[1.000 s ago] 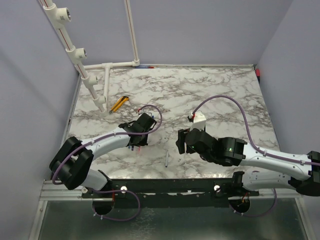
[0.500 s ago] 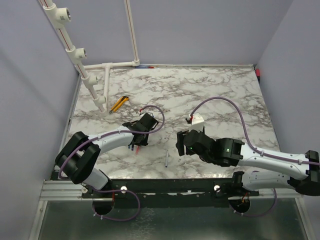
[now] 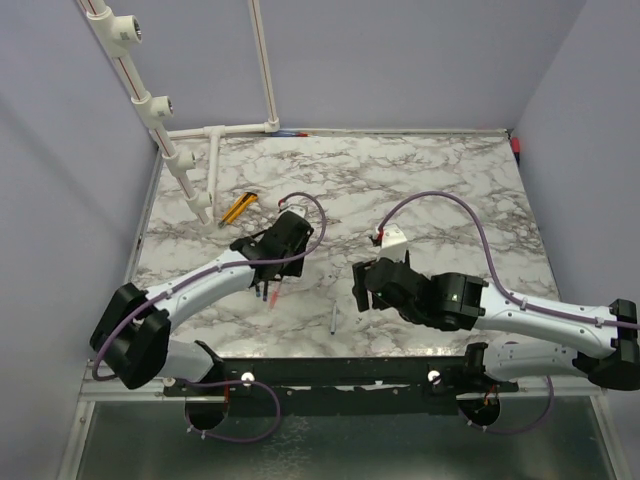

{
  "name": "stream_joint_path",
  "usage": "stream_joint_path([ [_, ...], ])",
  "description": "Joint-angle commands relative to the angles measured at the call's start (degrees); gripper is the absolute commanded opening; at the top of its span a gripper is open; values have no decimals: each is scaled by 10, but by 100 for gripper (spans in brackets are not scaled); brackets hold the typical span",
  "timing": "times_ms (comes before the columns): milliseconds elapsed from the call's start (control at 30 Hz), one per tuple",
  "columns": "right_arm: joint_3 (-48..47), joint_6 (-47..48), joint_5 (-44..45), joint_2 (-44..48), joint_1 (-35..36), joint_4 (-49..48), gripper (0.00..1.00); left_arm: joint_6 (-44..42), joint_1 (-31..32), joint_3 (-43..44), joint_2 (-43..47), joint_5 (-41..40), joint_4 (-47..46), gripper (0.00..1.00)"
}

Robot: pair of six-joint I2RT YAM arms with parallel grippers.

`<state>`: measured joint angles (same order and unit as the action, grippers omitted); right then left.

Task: Insert the pens into the pen caps

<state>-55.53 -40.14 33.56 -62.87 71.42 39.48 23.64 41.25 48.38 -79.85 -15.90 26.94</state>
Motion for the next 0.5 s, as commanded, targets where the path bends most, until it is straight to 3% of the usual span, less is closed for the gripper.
stream_joint_path([
  [0,-18,-17,-9,-6,0,29,74,-21,0,38,68,22,19,49],
  [467,-41,-72,-80,-133,-3,6,75,-25,-1,-43,305,98,2,60],
])
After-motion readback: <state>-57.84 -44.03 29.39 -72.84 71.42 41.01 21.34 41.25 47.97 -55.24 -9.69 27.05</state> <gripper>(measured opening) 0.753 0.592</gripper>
